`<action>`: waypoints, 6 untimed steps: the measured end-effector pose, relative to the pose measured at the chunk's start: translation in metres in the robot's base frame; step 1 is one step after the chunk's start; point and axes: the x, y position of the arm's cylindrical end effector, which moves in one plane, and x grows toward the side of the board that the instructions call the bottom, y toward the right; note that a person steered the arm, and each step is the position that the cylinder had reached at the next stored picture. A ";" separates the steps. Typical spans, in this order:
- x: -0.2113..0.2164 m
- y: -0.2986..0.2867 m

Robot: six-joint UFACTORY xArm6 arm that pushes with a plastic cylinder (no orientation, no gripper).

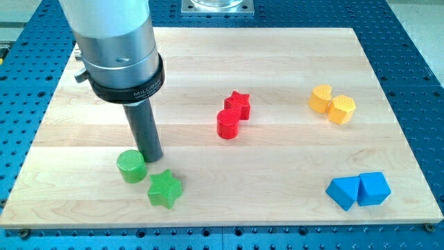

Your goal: Slide the green circle into the green star

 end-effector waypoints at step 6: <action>0.023 -0.016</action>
